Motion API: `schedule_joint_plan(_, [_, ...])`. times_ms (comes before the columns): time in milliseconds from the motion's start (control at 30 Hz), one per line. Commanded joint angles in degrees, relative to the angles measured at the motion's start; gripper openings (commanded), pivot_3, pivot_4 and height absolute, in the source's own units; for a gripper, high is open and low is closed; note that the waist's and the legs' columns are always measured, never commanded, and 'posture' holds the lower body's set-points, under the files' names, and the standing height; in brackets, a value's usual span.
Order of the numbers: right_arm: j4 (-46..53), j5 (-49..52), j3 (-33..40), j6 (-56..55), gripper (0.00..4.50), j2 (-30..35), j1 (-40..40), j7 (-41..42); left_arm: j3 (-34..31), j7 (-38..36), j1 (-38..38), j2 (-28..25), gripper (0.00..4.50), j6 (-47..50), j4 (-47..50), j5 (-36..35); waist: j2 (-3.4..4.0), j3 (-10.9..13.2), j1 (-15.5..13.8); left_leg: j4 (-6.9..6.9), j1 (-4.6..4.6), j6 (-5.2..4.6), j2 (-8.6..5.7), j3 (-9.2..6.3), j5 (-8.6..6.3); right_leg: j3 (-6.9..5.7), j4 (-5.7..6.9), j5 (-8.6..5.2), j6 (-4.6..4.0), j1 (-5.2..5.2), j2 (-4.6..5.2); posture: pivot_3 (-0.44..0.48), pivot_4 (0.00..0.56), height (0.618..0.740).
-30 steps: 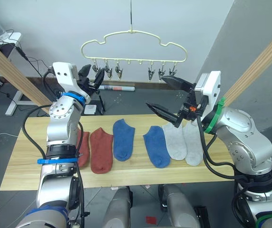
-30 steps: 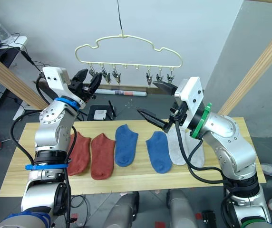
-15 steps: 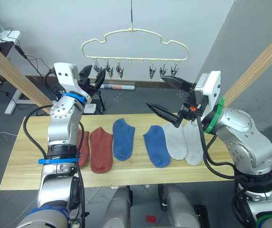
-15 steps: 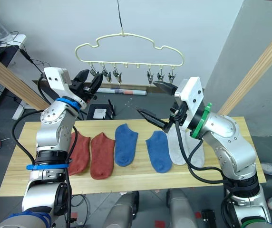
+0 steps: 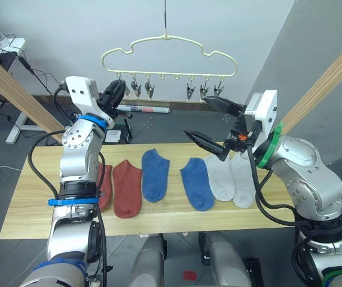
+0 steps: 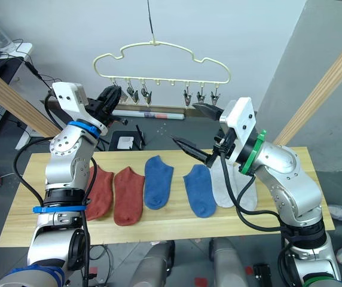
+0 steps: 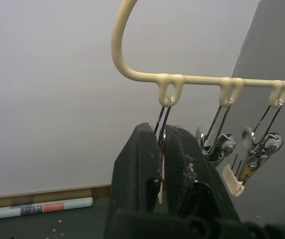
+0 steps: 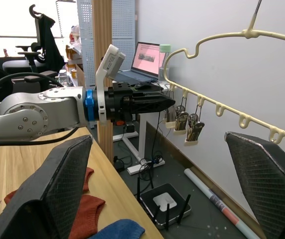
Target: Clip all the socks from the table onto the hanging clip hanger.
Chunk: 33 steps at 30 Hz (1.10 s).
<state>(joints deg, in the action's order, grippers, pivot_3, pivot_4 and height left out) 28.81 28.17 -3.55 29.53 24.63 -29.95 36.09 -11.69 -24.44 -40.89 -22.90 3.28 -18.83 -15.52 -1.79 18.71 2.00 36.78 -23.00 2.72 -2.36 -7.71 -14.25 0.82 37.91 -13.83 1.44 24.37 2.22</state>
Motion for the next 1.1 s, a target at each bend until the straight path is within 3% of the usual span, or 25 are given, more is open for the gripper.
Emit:
schedule_joint_plan(33, [2.07,0.24,0.07,-0.37,4.50,0.07,0.35,-0.24,-1.04,-0.21,-0.43,-0.92,0.01,-0.94,1.54,-0.32,0.00,0.00,0.01,0.00,0.00,0.00,0.00,0.00,0.00,0.00,0.00,0.00,0.00,0.00,0.00,-0.022,0.356,0.740])
schedule_joint_plan(333, [-0.05,-6.03,-0.02,1.43,4.50,6.89,6.85,-0.99,-0.94,-1.70,-0.30,-3.61,0.01,15.77,9.42,-5.53,-0.05,0.04,-0.10,-0.01,-0.01,0.01,-0.02,0.01,0.00,0.00,-0.02,-0.01,0.02,0.00,0.00,-0.014,0.353,0.740])
schedule_joint_plan(633, [-15.16,-11.89,0.99,5.22,4.50,11.53,11.40,-1.36,-2.99,-6.68,-1.62,-13.18,0.01,53.08,20.27,-22.02,-0.06,0.21,0.40,-0.02,0.03,0.00,0.01,0.06,0.00,0.04,0.06,-0.17,0.28,0.02,-0.07,-0.019,0.355,0.740])
schedule_joint_plan(900, [-30.95,-12.35,1.01,11.69,4.50,10.87,6.05,-0.94,-6.82,-6.59,-3.11,-13.12,0.01,61.23,20.22,-28.50,-0.05,0.60,0.56,0.00,0.02,0.01,-0.01,0.11,0.01,0.10,0.05,-0.09,0.14,0.02,-0.06,-0.010,0.366,0.740])
schedule_joint_plan(1100, [-42.83,-15.60,-0.23,9.73,4.50,9.99,1.27,-0.74,-8.64,-7.31,-3.51,-12.92,0.01,66.51,20.21,-33.60,-0.10,1.19,0.52,-0.04,0.01,0.18,-0.02,0.13,0.08,0.11,0.03,-0.05,0.07,0.03,-0.05,-0.015,0.379,0.740])
